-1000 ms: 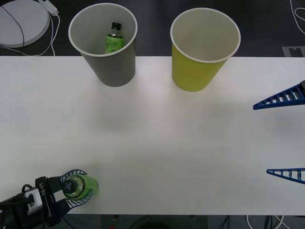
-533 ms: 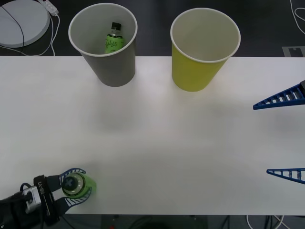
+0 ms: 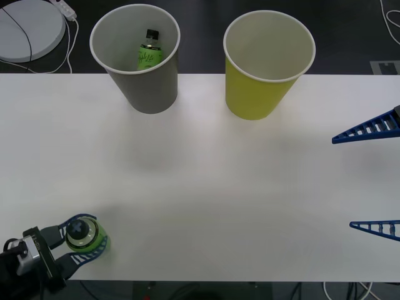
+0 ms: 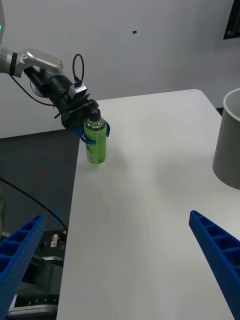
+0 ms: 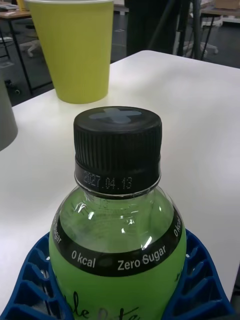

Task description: Put the can into the green bin and the plastic bottle into the gray bin

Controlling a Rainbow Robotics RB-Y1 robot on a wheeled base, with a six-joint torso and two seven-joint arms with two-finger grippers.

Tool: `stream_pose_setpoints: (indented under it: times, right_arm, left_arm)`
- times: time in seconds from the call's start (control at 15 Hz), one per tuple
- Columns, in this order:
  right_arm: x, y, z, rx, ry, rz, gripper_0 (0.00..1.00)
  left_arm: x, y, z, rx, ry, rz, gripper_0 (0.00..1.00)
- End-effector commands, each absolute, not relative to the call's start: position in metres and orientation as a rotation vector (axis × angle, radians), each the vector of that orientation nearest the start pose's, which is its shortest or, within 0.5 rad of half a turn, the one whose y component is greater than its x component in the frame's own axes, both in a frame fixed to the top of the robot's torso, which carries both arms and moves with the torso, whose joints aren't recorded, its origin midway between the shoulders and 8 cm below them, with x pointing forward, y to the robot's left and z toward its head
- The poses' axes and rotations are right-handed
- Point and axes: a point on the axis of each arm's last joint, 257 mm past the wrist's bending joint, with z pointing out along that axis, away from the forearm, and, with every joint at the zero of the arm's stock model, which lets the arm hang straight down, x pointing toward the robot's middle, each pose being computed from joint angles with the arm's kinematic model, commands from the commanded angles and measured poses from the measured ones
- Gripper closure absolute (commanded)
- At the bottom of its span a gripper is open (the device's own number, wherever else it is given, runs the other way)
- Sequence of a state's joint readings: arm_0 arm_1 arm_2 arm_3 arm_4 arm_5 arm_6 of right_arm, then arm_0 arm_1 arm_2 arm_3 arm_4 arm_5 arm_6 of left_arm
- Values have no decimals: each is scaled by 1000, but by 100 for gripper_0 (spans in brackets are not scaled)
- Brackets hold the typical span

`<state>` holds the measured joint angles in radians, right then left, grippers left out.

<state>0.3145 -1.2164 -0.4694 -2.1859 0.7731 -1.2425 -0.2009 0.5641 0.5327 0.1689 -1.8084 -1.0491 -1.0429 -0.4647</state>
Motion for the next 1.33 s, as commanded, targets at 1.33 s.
stream_pose_setpoints:
  times: [1.33]
  right_arm:
    - [260,-198,-34,-1546,1348,674,0]
  left_arm:
    - [318,270,-159,632,1640,-194,100]
